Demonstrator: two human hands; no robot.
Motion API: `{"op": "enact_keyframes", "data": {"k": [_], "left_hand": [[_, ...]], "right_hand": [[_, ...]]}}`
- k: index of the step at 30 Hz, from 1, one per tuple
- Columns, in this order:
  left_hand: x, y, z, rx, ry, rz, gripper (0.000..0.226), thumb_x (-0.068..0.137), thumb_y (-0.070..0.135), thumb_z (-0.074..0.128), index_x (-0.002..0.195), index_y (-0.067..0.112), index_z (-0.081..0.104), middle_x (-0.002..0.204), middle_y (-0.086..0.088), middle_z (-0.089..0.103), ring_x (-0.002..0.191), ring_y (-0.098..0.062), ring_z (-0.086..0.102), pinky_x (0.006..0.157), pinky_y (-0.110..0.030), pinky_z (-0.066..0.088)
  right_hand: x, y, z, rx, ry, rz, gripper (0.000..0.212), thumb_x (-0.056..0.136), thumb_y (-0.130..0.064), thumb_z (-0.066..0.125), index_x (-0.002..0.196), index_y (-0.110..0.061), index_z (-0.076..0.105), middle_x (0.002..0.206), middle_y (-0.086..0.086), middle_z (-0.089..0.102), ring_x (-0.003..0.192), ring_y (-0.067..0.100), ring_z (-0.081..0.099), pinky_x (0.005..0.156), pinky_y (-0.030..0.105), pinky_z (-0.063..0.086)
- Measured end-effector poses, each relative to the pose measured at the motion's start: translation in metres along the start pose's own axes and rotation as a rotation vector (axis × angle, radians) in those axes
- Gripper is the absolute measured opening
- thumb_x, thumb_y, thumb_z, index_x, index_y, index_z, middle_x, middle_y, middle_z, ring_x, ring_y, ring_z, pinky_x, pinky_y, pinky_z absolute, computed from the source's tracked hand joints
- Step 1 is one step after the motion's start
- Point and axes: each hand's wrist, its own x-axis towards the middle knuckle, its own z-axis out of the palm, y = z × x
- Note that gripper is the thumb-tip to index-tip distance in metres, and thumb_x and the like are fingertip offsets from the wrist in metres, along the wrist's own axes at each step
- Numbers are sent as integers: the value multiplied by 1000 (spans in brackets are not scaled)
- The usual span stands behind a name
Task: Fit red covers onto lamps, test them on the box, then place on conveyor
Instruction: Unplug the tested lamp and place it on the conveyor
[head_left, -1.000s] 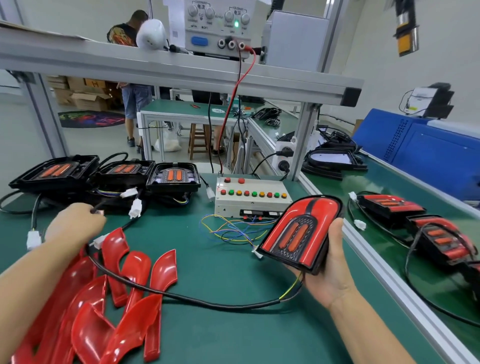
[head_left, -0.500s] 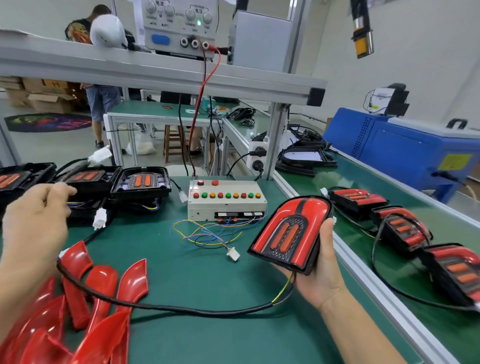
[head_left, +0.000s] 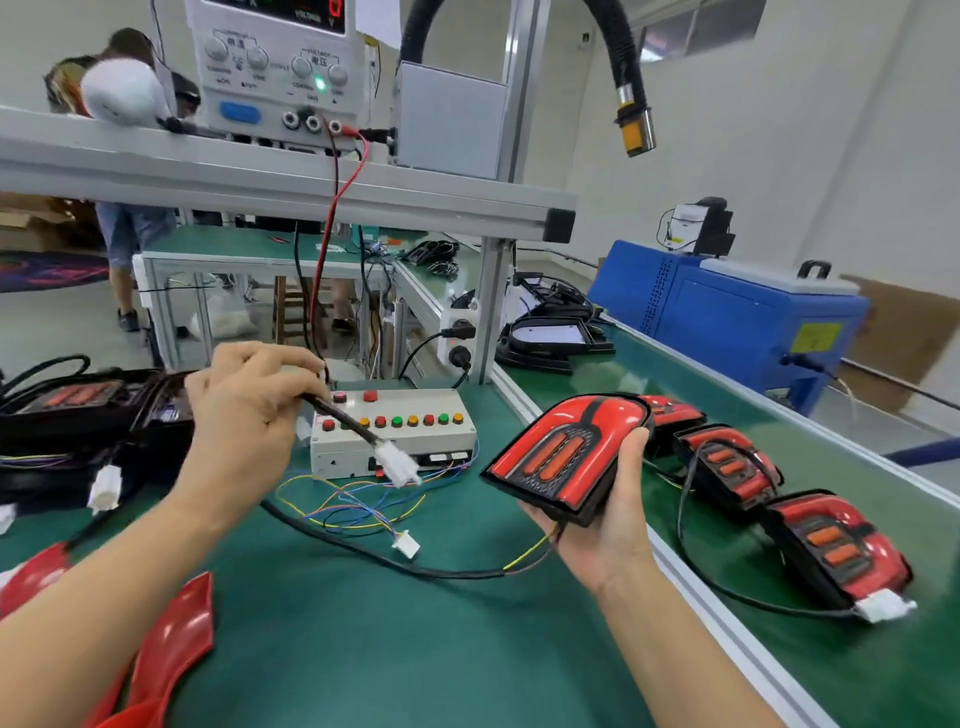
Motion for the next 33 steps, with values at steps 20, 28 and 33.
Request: {"op": "enact_keyframes", "data": {"k": [20,28,33], "left_hand": [[-29,31,80,-327,-298,-263,40,86,-11,52,72,24,65,79,8,66,81,-14,57,68,-10,36],[-35,52,90,-536,-587,-562,15,86,4,62,84,17,67,82,-1,68,79,-15,56,74,-26,39],[-43,64,90,-686,-688,-640,7,91,18,61,92,19,68,66,7,65,59,5,52,65,-23,34]], "right_hand": [[47,-52,-47,-63,158,141,84,69,-80,56,122,-15,63,114,19,70,104,40,67,86,57,54],[48,-57,-83,-299,418,130,40,94,-46,57,107,-8,65,93,15,75,91,29,70,74,41,55],[50,-62,-83,-586,478,47,36,99,-34,54,100,1,63,98,18,71,91,30,69,88,47,54]]}}
